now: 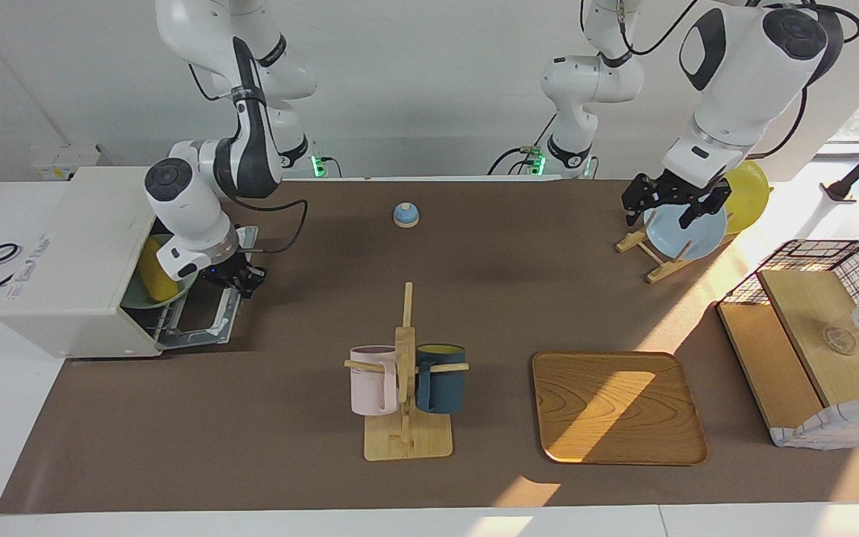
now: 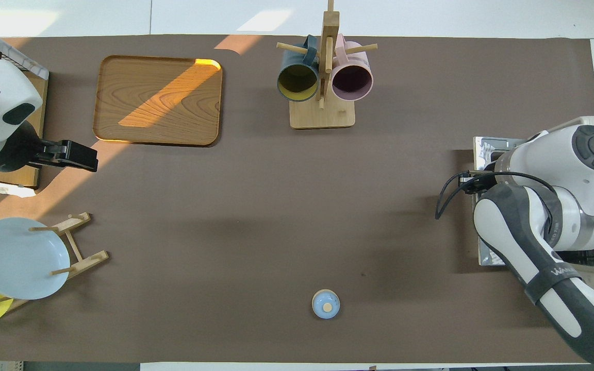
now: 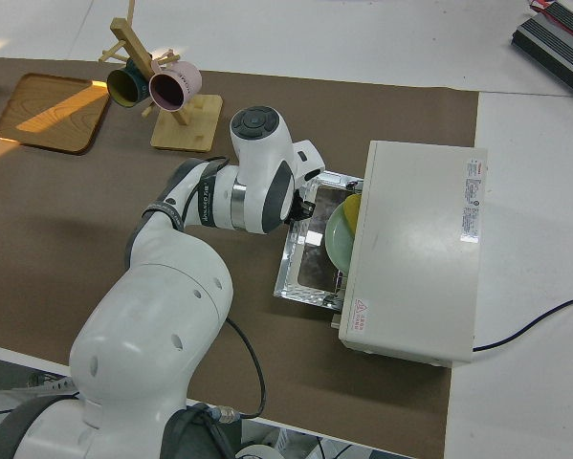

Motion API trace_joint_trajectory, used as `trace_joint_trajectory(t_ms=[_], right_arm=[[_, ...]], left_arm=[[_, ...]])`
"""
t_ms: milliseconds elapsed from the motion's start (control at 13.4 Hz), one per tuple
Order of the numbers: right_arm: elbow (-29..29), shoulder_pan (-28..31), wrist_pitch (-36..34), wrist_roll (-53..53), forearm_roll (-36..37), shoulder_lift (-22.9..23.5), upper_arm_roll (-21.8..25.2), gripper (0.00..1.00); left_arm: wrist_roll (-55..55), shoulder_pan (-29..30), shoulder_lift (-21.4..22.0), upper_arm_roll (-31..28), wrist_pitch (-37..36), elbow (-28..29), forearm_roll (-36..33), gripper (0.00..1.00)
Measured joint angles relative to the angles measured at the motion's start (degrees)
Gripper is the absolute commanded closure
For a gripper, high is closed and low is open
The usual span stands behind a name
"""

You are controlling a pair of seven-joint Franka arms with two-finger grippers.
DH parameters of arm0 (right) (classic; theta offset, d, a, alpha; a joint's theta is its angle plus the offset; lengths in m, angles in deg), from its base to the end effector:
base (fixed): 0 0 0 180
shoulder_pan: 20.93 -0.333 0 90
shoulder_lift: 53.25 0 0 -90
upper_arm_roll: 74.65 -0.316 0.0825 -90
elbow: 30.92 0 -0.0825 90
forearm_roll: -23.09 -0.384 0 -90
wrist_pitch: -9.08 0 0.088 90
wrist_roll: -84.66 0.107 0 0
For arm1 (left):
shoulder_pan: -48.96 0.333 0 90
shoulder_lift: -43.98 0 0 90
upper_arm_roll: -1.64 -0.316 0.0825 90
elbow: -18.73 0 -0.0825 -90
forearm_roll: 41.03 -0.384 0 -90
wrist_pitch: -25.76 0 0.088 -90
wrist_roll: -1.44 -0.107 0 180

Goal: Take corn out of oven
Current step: 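Reach the right gripper into the open toaster oven toward the plate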

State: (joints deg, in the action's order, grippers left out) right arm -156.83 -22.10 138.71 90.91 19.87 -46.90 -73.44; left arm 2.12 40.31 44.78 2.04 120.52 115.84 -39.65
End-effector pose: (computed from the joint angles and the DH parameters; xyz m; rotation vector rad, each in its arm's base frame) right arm 0.5396 0.0012 0.3299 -3.0948 0.2272 0.0744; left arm 0.5466 -0.0895 0.5806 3.1117 -0.2241 -0.0452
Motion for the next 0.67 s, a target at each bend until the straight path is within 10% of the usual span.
trace_joint_trajectory(t_ms=[672], right_arm=[[4.14,-3.83,-2.88,3.63,-2.20,2.23,0.17,1.00]], left_arm=[[0.00,0.00,0.00,0.00,0.00,0.00,0.00,0.00]])
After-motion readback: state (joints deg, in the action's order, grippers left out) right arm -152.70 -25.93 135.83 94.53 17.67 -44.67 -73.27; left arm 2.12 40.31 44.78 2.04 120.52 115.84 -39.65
